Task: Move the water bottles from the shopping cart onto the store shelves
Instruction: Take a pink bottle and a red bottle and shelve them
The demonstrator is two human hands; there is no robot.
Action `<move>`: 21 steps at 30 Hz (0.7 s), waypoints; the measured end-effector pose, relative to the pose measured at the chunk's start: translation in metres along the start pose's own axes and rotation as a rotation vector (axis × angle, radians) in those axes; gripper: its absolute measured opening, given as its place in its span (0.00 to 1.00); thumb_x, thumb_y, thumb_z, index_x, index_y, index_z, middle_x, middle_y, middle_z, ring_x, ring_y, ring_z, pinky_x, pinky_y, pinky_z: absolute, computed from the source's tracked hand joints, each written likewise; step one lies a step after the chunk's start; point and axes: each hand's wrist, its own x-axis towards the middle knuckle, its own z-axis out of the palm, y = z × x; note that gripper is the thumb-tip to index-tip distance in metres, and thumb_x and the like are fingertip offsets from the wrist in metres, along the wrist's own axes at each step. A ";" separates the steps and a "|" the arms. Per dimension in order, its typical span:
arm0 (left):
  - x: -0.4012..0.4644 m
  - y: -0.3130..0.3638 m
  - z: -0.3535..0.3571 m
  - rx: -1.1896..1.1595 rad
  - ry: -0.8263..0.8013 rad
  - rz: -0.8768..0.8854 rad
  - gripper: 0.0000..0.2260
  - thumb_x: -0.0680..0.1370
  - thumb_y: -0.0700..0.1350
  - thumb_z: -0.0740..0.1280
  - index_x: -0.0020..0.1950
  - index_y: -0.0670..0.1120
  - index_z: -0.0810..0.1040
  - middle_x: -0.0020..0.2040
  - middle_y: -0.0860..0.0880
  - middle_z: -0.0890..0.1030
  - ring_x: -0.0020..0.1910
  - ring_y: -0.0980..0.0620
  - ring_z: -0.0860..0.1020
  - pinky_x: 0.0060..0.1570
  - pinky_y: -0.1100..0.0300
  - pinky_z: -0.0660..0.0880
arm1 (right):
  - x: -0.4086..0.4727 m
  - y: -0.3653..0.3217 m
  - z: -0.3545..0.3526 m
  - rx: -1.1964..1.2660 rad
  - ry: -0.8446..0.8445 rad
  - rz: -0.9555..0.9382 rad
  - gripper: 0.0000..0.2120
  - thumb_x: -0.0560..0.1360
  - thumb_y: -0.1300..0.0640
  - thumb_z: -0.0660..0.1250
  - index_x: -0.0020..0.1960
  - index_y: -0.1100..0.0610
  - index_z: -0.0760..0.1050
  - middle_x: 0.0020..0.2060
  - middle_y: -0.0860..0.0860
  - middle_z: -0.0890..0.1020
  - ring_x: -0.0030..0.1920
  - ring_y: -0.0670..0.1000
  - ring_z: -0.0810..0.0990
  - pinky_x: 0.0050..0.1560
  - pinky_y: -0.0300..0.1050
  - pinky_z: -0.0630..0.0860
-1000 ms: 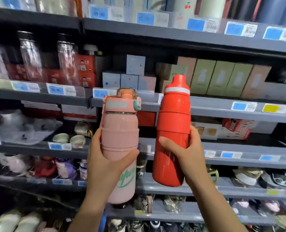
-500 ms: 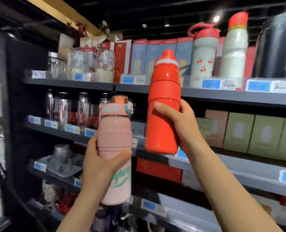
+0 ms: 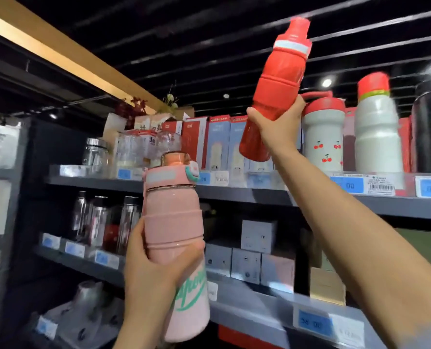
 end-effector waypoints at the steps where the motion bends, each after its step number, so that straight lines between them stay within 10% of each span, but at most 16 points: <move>1: 0.004 -0.002 -0.001 -0.001 0.002 0.011 0.32 0.61 0.41 0.81 0.53 0.65 0.70 0.51 0.57 0.79 0.47 0.54 0.79 0.39 0.58 0.74 | 0.008 0.006 0.002 -0.053 0.004 -0.016 0.47 0.61 0.44 0.75 0.71 0.57 0.57 0.62 0.55 0.73 0.58 0.54 0.77 0.60 0.57 0.74; 21: 0.025 -0.043 0.017 -0.039 -0.034 0.025 0.40 0.55 0.48 0.79 0.64 0.60 0.69 0.53 0.57 0.79 0.44 0.59 0.81 0.36 0.66 0.76 | 0.030 0.060 -0.003 -0.885 -0.208 0.246 0.55 0.62 0.41 0.78 0.75 0.63 0.50 0.67 0.61 0.69 0.64 0.63 0.73 0.59 0.56 0.72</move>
